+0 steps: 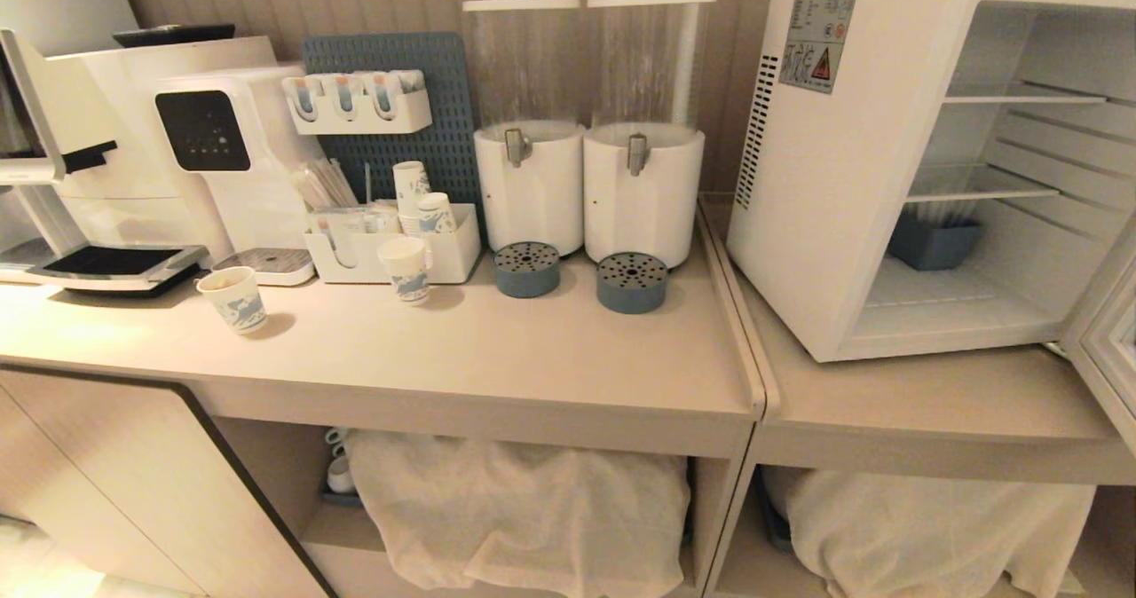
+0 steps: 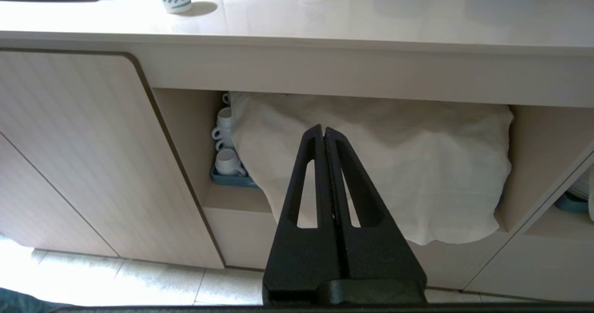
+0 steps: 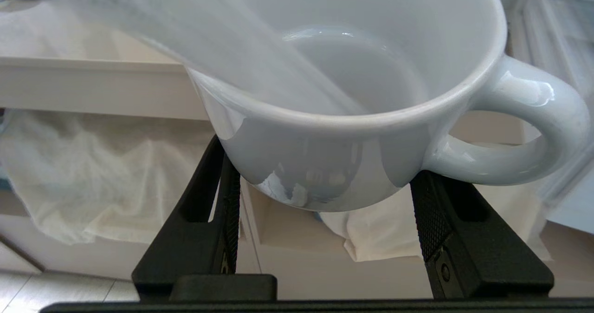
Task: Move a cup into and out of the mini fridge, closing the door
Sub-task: Place the ceramic cup on the table
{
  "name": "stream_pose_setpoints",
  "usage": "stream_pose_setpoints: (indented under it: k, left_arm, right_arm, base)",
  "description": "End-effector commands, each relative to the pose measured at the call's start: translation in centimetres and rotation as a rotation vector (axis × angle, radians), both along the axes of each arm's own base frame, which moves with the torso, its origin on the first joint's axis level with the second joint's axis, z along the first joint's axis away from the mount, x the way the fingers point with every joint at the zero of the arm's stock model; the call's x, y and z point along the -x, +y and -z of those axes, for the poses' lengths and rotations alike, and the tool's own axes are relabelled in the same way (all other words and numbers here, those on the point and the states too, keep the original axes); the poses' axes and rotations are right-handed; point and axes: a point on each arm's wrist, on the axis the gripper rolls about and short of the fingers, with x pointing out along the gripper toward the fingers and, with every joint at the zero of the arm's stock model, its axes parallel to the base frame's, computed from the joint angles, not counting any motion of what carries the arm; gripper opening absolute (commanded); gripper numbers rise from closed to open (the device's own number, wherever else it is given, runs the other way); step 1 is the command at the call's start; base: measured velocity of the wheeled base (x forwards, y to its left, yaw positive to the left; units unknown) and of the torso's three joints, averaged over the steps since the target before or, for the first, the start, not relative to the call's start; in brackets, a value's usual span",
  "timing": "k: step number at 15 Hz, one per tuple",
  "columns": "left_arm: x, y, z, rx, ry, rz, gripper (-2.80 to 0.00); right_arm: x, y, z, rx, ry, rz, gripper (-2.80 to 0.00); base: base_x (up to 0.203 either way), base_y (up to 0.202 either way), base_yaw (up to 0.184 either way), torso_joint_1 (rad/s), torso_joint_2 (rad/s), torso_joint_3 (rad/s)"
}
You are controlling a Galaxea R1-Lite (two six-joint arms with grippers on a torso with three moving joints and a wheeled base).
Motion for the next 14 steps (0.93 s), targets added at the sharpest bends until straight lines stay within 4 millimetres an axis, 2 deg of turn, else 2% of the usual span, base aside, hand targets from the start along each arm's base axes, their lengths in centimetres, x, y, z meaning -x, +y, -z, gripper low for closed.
stream_pose_setpoints:
  k: [1,8,14]
  left_arm:
    - [-0.01,0.0,0.01,0.0,0.002,-0.001,-2.8]
    - [-0.01,0.0,0.02,-0.001,0.003,0.001,-2.8]
    - [-0.01,0.0,0.02,-0.001,0.003,0.0,-2.8]
  right_arm:
    - [-0.01,0.0,-0.01,0.0,0.001,-0.001,-2.8]
    - [-0.01,0.0,-0.01,0.0,0.001,-0.001,-2.8]
    - [-0.01,0.0,-0.01,0.0,0.001,-0.001,-2.8]
  base:
    - [0.0,0.0,0.0,0.0,0.0,0.0]
    - [0.0,0.012,0.0,0.0,0.0,0.001]
    - [0.0,0.184,-0.003,0.003,0.0,0.002]
